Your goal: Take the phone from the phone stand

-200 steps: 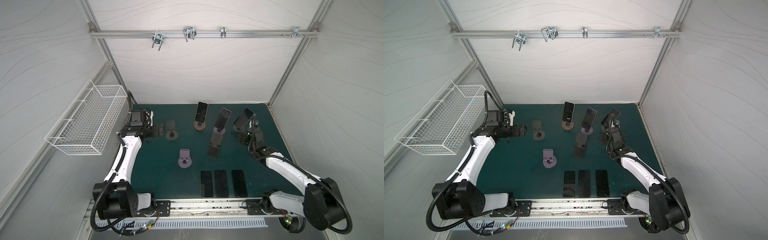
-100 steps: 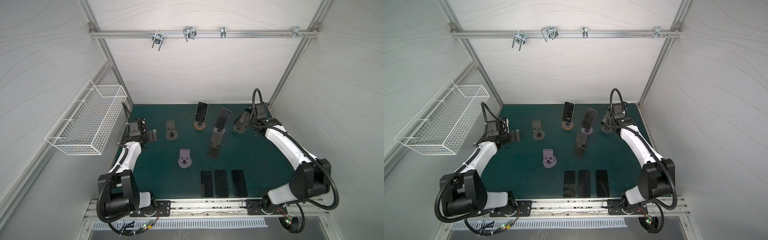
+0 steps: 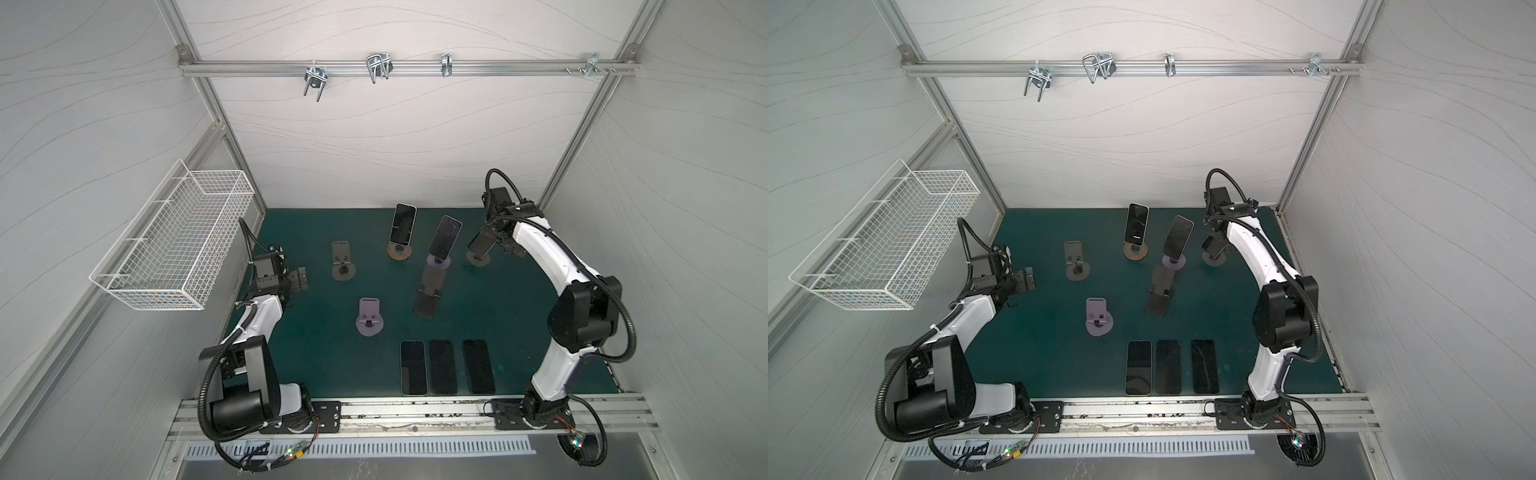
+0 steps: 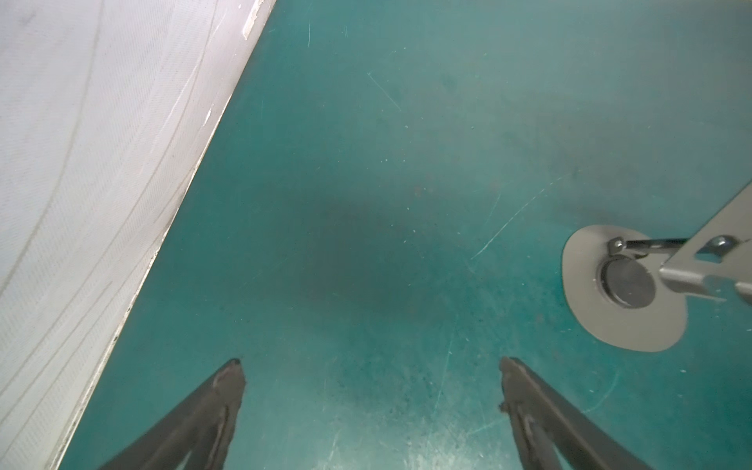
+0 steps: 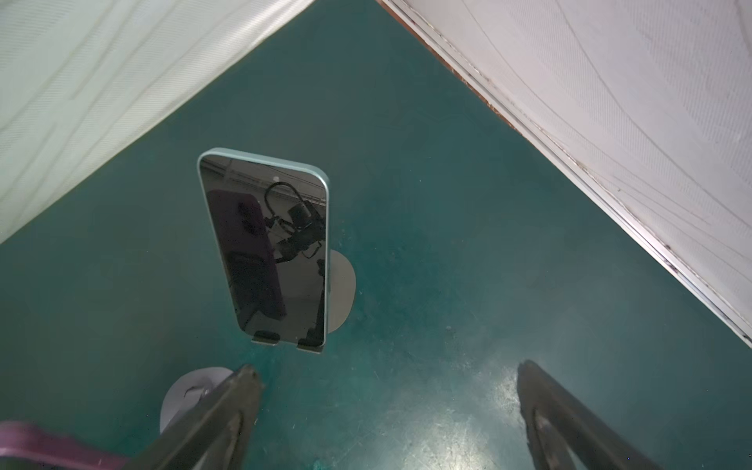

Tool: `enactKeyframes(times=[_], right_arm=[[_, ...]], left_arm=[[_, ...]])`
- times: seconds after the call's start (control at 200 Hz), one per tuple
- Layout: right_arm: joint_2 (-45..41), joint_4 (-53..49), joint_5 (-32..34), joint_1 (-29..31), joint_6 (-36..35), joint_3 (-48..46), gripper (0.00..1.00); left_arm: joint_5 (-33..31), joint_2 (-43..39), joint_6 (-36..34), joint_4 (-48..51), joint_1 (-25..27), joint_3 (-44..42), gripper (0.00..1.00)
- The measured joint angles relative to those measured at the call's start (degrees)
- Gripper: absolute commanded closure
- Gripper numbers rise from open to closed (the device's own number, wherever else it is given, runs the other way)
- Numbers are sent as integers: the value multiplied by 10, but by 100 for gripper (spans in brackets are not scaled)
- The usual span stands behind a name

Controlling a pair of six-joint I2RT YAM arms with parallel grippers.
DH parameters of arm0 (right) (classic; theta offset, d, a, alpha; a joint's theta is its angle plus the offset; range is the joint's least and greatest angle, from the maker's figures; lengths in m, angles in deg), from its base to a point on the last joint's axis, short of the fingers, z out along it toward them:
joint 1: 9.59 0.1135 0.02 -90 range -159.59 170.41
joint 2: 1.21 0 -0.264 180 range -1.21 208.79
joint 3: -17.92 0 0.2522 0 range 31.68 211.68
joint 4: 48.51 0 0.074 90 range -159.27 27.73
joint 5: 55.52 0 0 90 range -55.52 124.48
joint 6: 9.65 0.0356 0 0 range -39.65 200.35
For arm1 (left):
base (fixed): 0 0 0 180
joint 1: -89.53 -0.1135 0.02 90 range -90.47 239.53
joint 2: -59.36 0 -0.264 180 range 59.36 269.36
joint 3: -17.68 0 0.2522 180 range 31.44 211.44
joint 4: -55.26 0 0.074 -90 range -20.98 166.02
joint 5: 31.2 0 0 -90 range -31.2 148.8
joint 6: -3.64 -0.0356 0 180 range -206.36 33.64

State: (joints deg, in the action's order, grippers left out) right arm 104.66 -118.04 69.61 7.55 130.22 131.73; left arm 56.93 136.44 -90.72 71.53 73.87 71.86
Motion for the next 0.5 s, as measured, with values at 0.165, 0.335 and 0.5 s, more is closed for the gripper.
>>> enactKeyframes(times=[0.165,0.335,0.5], right_arm=[[59,-22,4,6,14,67,1],[131,-43,5,9,23,148,1],[179,-59,9,9,28,199,1]], left_arm=[[-1,-1,-1,-11,-1,-8,1],[-9,-11,0,-26,-2,-15,1],[-8,-33,-1,-41,-4,-33,0]])
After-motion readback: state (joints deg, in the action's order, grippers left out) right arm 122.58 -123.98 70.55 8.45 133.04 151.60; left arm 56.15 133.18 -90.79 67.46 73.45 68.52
